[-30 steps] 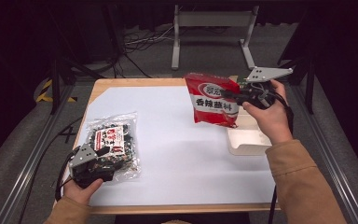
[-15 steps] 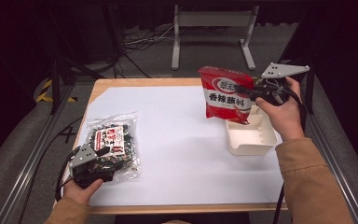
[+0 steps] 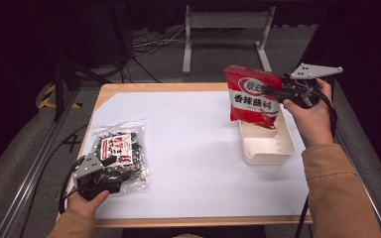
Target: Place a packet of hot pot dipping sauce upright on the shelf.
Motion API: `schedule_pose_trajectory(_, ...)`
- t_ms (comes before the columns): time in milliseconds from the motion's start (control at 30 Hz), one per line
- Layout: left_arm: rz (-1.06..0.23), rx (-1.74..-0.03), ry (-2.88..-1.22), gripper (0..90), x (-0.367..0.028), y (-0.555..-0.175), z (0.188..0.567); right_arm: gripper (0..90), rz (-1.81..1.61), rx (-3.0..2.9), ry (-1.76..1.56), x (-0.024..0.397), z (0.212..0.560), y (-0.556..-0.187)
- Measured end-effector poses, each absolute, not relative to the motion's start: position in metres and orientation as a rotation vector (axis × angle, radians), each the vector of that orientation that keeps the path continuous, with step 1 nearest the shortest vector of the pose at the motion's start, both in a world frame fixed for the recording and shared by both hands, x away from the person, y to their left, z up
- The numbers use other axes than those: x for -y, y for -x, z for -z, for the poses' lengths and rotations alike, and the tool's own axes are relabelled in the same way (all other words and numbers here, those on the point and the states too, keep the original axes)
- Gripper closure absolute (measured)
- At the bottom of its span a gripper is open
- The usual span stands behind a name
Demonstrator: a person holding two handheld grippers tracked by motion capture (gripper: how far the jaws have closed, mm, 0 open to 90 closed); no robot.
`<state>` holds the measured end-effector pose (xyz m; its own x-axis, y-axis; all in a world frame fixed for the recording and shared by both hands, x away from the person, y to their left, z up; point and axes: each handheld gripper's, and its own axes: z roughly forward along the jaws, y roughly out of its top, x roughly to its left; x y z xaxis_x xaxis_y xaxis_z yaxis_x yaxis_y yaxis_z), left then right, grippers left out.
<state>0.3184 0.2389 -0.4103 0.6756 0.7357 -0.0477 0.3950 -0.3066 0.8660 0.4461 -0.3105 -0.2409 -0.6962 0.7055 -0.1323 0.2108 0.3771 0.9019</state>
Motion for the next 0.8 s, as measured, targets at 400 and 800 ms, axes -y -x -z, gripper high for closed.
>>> schedule_pose_trajectory(400, -0.460, -0.895, -1.929, 25.1, -0.241, -0.317, 0.411, 90.0, -1.260, -2.095, -0.844, 0.332, 0.242, -0.458)
schedule_pose_trajectory(800, -0.462, -0.905, -1.933, 25.0, -0.242, -0.316, 0.412, 90.0, -1.213, -2.115, -0.876, 0.341, 0.256, -0.476)
